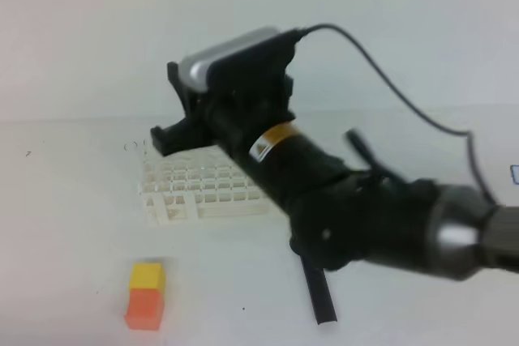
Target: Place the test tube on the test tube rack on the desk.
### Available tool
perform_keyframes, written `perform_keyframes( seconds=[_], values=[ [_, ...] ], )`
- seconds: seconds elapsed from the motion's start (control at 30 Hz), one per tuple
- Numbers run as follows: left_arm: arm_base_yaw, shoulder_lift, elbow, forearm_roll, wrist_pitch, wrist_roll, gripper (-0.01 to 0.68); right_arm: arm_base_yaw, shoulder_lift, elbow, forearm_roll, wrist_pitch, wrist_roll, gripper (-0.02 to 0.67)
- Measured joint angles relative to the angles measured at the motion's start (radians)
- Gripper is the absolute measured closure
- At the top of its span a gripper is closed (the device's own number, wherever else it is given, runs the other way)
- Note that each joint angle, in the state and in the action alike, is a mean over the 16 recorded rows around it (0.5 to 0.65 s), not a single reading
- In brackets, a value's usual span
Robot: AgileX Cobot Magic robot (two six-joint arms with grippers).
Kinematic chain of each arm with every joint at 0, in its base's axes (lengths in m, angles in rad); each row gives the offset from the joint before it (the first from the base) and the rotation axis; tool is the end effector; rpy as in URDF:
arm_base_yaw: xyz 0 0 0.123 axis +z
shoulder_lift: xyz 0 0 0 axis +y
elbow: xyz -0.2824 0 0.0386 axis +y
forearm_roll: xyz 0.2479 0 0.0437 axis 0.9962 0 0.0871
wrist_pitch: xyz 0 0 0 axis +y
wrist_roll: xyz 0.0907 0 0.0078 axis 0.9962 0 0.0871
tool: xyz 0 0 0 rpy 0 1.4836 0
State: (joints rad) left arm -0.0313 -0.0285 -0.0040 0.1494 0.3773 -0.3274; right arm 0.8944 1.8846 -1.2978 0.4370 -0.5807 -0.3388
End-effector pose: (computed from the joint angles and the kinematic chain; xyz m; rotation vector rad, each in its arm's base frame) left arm 0.0510 0.0034 0.1823 -0.1818 1.8164 -0.1050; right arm 0.2938 0.3323 0.2820 -0.4747 1.4875 0.5564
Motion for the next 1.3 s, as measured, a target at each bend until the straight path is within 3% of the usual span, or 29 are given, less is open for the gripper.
perform_keyframes(
  seconds=[0.27,0.73,1.3],
  values=[
    [0.078,-0.001,0.0,0.005,0.0,0.001,0.674,0.024,0.168,-0.072,-0.072,-0.183,0.056,0.532],
    [0.081,-0.002,0.023,0.08,-0.016,0.045,0.673,0.025,0.328,-0.235,-0.045,-0.207,0.003,0.532],
    [0.081,0.0,0.033,0.065,-0.015,0.078,0.673,0.025,0.367,-0.256,0.037,-0.226,-0.061,0.532]
  ],
)
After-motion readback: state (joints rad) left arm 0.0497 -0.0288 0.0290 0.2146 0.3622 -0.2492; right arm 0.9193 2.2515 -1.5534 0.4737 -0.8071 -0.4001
